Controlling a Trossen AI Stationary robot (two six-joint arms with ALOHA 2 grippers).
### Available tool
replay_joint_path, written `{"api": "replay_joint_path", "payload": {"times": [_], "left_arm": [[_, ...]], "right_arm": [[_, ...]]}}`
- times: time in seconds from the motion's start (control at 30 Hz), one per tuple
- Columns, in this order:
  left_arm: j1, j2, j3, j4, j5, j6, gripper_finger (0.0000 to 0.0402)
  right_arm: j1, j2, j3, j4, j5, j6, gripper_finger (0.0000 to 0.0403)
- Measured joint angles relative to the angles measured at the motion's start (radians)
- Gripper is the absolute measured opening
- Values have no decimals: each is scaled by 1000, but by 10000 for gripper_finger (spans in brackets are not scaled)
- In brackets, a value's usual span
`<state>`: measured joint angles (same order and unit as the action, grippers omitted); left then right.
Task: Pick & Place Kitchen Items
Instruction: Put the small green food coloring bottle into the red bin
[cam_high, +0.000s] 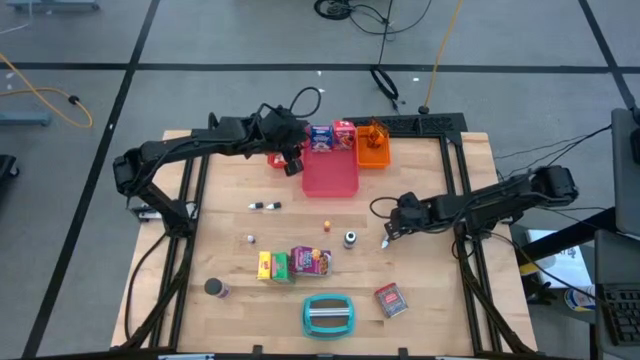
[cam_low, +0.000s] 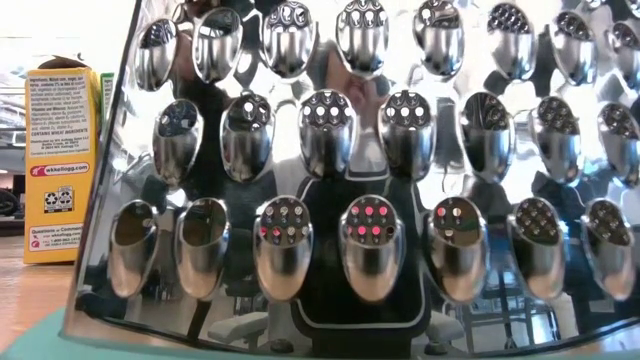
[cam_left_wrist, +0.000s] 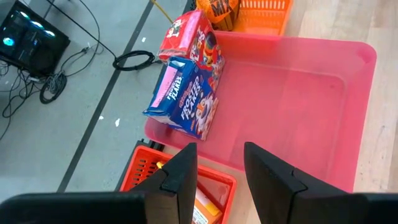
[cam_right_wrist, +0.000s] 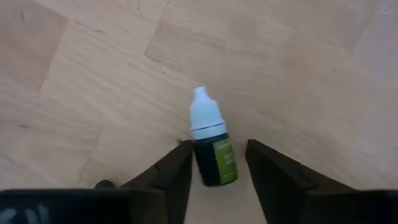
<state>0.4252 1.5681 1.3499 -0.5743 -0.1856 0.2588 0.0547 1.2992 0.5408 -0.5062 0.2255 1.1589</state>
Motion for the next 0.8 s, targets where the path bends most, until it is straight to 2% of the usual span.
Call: {"api": "replay_joint_path", "payload": {"times": [0.2, 0.57, 0.8], "left_arm": [[0, 0, 0, 0, 0, -1, 134], [0, 0, 0, -24, -77, -35, 134], [-2, 0, 0, -62, -79, -53, 134]], "right_arm": [[0, -5, -2, -8, 10, -41, 39], [-4, -98, -7, 30, 34, -145, 36], [-43, -191, -7, 116, 56, -263, 36]]}}
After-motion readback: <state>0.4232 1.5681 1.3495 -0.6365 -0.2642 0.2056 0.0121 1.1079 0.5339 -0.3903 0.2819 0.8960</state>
